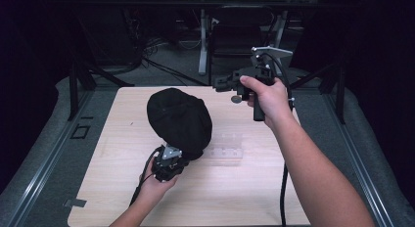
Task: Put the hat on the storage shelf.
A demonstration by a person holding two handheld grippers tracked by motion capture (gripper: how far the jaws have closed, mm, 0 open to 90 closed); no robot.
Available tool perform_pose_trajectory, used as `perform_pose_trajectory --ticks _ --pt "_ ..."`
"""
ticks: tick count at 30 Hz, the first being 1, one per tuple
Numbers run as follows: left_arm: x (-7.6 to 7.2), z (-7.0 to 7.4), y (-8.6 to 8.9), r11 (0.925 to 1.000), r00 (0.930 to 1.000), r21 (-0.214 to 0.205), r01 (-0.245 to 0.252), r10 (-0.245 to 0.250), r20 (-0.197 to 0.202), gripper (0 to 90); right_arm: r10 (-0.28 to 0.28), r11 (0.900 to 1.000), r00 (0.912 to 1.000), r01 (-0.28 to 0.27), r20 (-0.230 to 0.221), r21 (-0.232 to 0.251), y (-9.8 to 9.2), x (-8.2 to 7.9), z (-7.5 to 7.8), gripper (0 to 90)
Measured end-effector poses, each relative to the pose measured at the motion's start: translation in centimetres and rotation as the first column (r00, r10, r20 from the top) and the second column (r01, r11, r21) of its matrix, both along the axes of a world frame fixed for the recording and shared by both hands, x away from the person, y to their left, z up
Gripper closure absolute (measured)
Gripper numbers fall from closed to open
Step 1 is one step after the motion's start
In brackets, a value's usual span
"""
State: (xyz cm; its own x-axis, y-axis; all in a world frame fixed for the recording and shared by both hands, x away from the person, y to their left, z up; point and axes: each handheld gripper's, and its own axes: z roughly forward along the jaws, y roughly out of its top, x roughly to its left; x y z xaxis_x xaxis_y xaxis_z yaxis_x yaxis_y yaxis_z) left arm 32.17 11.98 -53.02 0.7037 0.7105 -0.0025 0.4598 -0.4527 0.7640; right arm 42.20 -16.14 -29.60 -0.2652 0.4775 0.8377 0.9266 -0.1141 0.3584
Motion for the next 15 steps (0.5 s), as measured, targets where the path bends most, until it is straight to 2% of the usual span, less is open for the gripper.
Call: perform_pose_trajectory --ticks 3,5,10,14,15 --pt "-0.3 -0.2 -0.2 0.9999 0.9999 0.015 -0.001 0.001 0.012 83.6 -0.005 1.0 1.0 0.005 0.001 -0.002 -0.3 -0.1 0.0 75.2" --pt "-0.3 -0.3 -0.2 0.9999 0.9999 0.001 -0.013 0.013 0.011 83.5 -0.008 0.9999 1.0 0.008 0.002 -0.006 -0.5 -0.2 -0.1 75.2" --pt "-0.4 -0.5 0.0 0.9997 0.9997 -0.007 -0.024 0.024 -0.009 82.8 -0.024 0.998 0.9994 0.025 0.024 -0.058 -1.1 -0.5 0.0 74.6" --pt "-0.4 -0.4 0.3 0.9996 0.9991 0.014 -0.026 0.026 -0.033 80.7 -0.034 0.9952 0.9984 0.038 0.046 -0.09 -1.5 -0.9 0.2 74.2" --pt "-0.5 -0.4 0.3 0.9996 0.9988 0.008 -0.028 0.028 -0.039 79.2 -0.034 0.9948 0.998 0.039 0.052 -0.095 -1.7 -1.0 0.2 74.1"
